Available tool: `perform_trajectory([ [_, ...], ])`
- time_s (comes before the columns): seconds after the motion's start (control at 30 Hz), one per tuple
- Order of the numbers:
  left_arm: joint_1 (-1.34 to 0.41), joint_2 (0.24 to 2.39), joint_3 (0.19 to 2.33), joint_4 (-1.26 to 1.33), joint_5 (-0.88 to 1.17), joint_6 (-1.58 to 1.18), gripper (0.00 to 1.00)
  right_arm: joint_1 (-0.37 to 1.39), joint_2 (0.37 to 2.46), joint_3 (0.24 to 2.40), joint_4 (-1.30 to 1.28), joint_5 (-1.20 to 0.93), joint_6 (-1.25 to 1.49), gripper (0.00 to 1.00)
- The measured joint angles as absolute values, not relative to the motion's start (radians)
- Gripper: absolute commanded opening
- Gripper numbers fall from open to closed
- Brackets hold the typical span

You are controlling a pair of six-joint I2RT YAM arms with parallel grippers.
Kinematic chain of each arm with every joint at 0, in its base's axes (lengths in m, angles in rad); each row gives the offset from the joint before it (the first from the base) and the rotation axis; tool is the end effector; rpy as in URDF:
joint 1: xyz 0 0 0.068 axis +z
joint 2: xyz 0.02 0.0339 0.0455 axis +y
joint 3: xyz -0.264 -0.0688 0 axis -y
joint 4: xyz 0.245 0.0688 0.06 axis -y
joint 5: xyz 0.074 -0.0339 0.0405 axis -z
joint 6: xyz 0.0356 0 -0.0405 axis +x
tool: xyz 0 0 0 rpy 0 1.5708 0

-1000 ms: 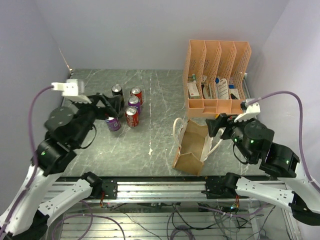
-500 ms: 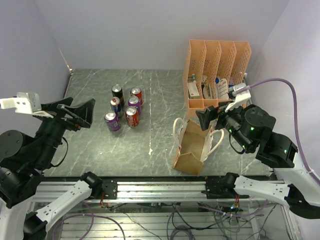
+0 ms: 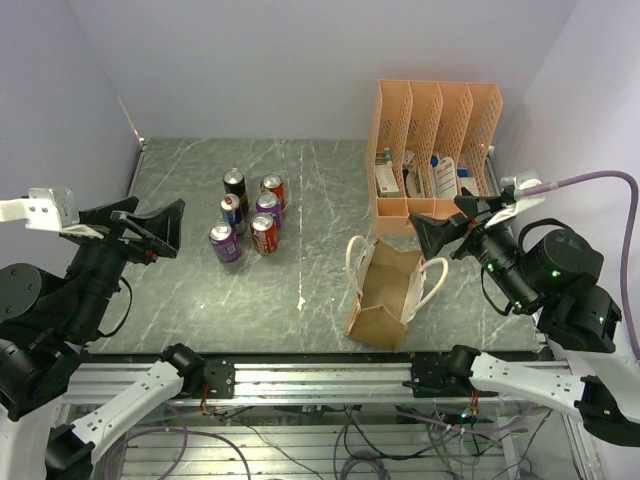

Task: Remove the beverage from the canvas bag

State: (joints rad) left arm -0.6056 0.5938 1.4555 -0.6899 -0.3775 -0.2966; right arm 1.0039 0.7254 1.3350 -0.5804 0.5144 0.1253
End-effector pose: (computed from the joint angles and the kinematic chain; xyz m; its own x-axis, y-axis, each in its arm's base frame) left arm 0.0245 -0.0010 0.5045 0.0670 -0.3769 -0.9238 0.2616 0.9002 -0.3482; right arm 0.0652 0.0698 0.4812 -0.0432 0.1347 -0.9899 -0.4686 0.8724 0.1392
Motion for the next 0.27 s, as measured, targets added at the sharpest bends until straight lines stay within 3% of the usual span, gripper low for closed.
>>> perform_trajectory([
  [0.27,-0.606,0.593,1.431,-0.685,-0.374,-0.291,1.00,1.004,0.718,1.330,-0.559,0.537,0.117,1.00],
])
